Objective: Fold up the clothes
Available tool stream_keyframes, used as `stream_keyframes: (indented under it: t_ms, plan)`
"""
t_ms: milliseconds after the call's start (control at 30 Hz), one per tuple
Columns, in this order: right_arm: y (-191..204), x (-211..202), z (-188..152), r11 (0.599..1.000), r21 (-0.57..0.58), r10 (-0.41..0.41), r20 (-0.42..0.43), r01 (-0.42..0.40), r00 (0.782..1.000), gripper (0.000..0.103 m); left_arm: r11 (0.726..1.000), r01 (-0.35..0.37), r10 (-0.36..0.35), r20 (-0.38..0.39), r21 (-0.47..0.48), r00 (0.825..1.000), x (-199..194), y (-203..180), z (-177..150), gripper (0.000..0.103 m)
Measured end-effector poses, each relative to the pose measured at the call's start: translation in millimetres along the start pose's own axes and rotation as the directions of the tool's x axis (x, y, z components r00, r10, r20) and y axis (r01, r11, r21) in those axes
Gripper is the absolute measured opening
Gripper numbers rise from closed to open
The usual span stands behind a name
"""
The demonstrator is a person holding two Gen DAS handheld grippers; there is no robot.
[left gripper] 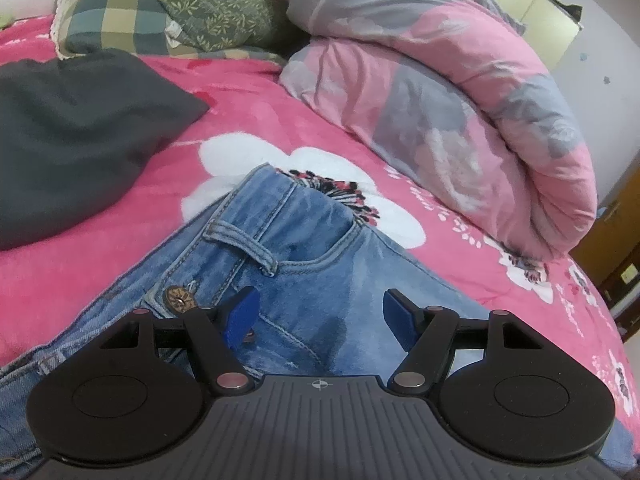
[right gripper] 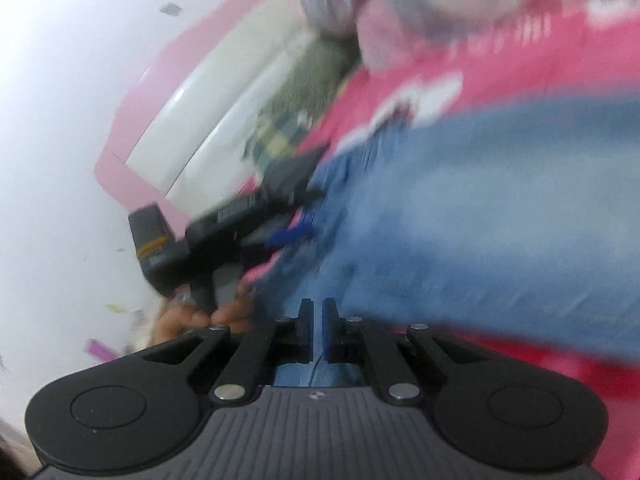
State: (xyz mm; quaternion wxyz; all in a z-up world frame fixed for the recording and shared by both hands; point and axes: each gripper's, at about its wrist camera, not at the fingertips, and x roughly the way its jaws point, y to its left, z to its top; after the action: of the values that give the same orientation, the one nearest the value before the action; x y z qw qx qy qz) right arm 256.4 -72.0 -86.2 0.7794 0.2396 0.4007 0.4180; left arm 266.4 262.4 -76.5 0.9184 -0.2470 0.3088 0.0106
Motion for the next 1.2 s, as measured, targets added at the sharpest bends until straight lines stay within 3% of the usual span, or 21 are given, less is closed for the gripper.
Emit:
stream_keyframes:
  t_ms: [67, 133, 167, 233, 267, 367, 467, 533, 600, 667, 700, 800, 833, 867, 900, 967, 1000, 1067, 1133, 1200]
  plan:
    - [7, -10, 8, 0.991, -0.052, -0.117, 0.053, 0.119, 0.992, 0.005, 1.000, 0.000, 0.000, -0.003, 0.017, 1.000, 0, -4, -1, 0.069]
    - [10, -1, 7, 0.953, -0.140, -0.268, 0.036, 0.270, 0.963, 0.005, 0.999, 0.004, -0.004, -0.003, 0.046, 1.000, 0, -10, -3, 0.069]
    - [7, 9, 2, 0.935, -0.161, -0.322, -0.013, 0.316, 0.946, 0.005, 0.998, 0.003, -0.003, -0.002, 0.061, 1.000, 0, -12, -4, 0.069]
    - [-10, 30, -17, 0.932, -0.126, -0.354, -0.122, 0.339, 0.927, 0.004, 0.996, -0.003, 0.003, 0.000, 0.087, 1.000, 0, -17, -6, 0.069]
    - [-9, 26, -23, 0.933, -0.140, -0.345, -0.084, 0.332, 0.935, 0.004, 0.995, -0.007, 0.007, 0.000, 0.098, 1.000, 1, -19, -7, 0.069]
    - [-1, 14, -20, 0.927, -0.145, -0.360, -0.099, 0.345, 0.928, 0.005, 0.994, -0.016, 0.018, -0.016, 0.109, 1.000, 5, -19, -10, 0.069]
    - [16, -15, -18, 0.883, -0.216, -0.420, 0.031, 0.416, 0.907, 0.005, 0.994, -0.024, 0.026, -0.021, 0.110, 0.999, 7, -19, -11, 0.069]
    - [10, -40, -15, 0.863, -0.167, -0.458, 0.138, 0.476, 0.878, 0.005, 0.994, -0.028, 0.031, -0.021, 0.110, 0.999, 9, -19, -11, 0.069]
    - [-11, -53, -18, 0.838, -0.108, -0.520, 0.141, 0.536, 0.842, 0.007, 0.993, -0.033, 0.036, -0.023, 0.113, 0.999, 9, -19, -12, 0.069]
    - [-39, -56, -36, 0.816, -0.066, -0.571, 0.066, 0.575, 0.818, 0.006, 0.992, -0.038, 0.042, -0.024, 0.117, 0.999, 10, -20, -13, 0.069]
    - [-43, -68, -44, 0.842, -0.026, -0.535, 0.099, 0.539, 0.839, 0.006, 0.993, -0.038, 0.041, -0.024, 0.116, 0.999, 10, -19, -13, 0.069]
    - [-38, -91, -47, 0.855, 0.028, -0.518, 0.082, 0.518, 0.851, 0.007, 0.993, -0.041, 0.044, -0.024, 0.113, 0.999, 10, -19, -13, 0.069]
    - [-36, -104, -44, 0.853, 0.042, -0.522, 0.120, 0.521, 0.845, 0.007, 0.992, -0.045, 0.048, -0.023, 0.117, 0.999, 11, -20, -13, 0.069]
    - [-36, -117, -44, 0.849, 0.044, -0.526, 0.164, 0.526, 0.835, 0.007, 0.991, -0.048, 0.051, -0.022, 0.124, 0.998, 11, -21, -14, 0.069]
    - [-40, -130, -40, 0.831, 0.062, -0.552, 0.209, 0.552, 0.807, 0.007, 0.990, -0.051, 0.054, -0.022, 0.130, 0.998, 11, -21, -14, 0.069]
    - [-53, -153, -34, 0.778, 0.101, -0.621, 0.277, 0.620, 0.734, 0.010, 0.989, -0.055, 0.058, -0.020, 0.136, 0.998, 11, -22, -15, 0.069]
    - [-63, -157, -35, 0.733, 0.107, -0.672, 0.272, 0.672, 0.689, 0.015, 0.989, -0.055, 0.058, -0.020, 0.136, 0.998, 11, -22, -15, 0.069]
    - [-87, -151, -45, 0.658, 0.096, -0.749, 0.183, 0.747, 0.637, 0.016, 0.990, -0.053, 0.057, -0.021, 0.134, 0.998, 11, -21, -15, 0.069]
    - [-79, -155, -61, 0.672, 0.080, -0.733, 0.210, 0.736, 0.647, 0.017, 0.989, -0.057, 0.061, -0.019, 0.134, 0.998, 12, -21, -14, 0.069]
    - [-65, -157, -64, 0.663, 0.060, -0.740, 0.197, 0.746, 0.643, 0.017, 0.989, -0.062, 0.065, -0.018, 0.136, 0.998, 13, -22, -14, 0.070]
